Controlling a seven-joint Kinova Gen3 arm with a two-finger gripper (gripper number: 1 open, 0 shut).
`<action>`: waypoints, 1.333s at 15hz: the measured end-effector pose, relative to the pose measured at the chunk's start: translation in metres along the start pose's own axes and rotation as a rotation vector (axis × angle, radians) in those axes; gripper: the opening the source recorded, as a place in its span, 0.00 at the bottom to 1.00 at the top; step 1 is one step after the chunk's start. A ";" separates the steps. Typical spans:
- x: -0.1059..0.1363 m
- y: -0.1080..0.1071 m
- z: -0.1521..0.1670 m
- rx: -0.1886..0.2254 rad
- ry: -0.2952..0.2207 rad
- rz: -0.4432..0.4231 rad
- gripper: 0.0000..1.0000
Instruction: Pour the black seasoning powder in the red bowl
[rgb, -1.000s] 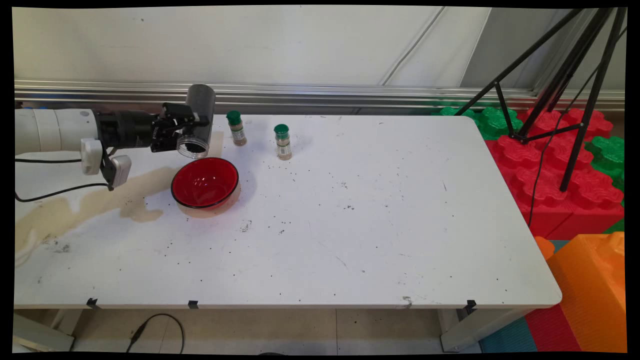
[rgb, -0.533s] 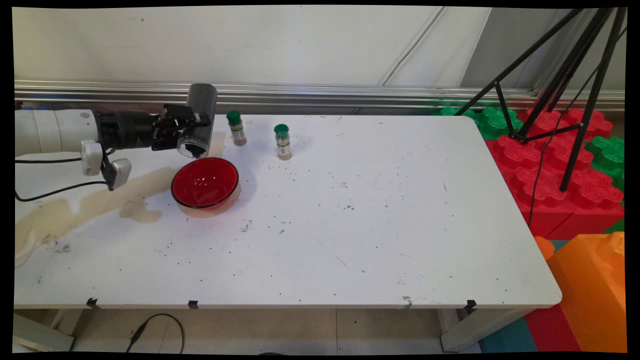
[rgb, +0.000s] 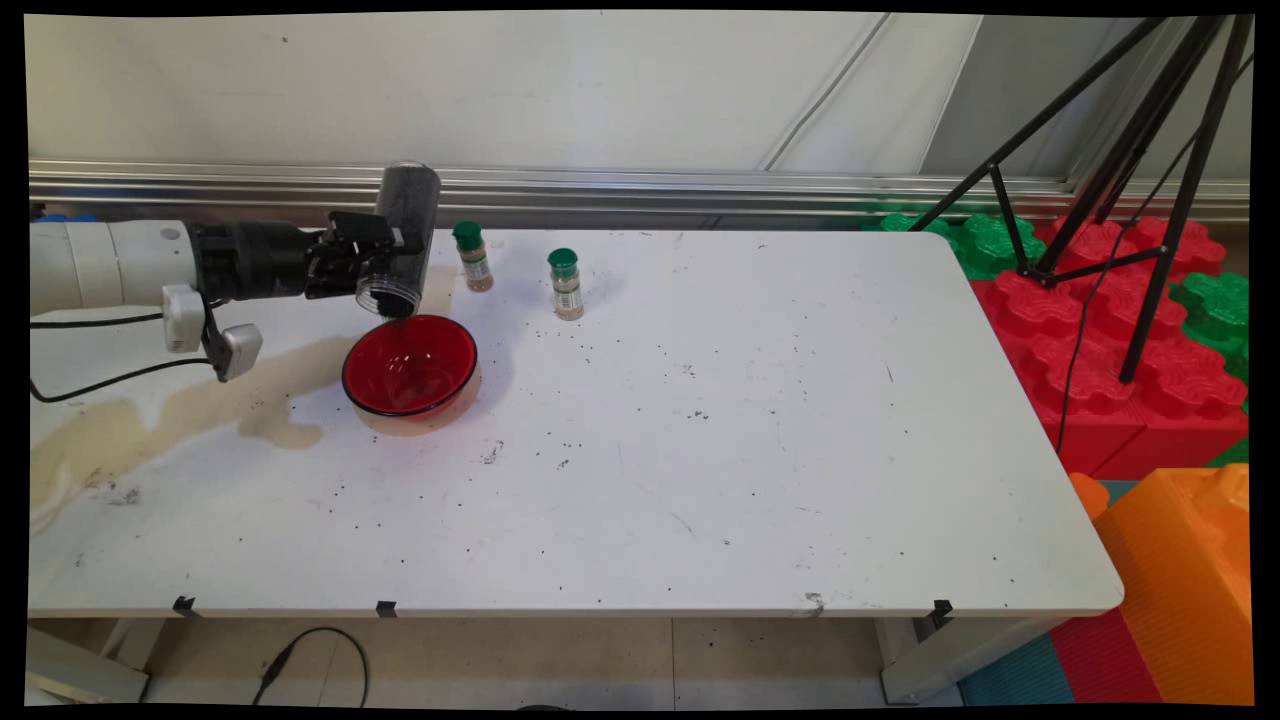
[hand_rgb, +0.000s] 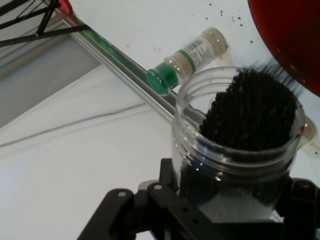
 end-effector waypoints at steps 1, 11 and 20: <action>0.000 0.000 0.000 0.002 0.001 0.007 0.00; 0.001 0.000 -0.003 0.017 0.005 0.050 0.00; 0.000 0.000 -0.003 0.023 0.006 0.066 0.00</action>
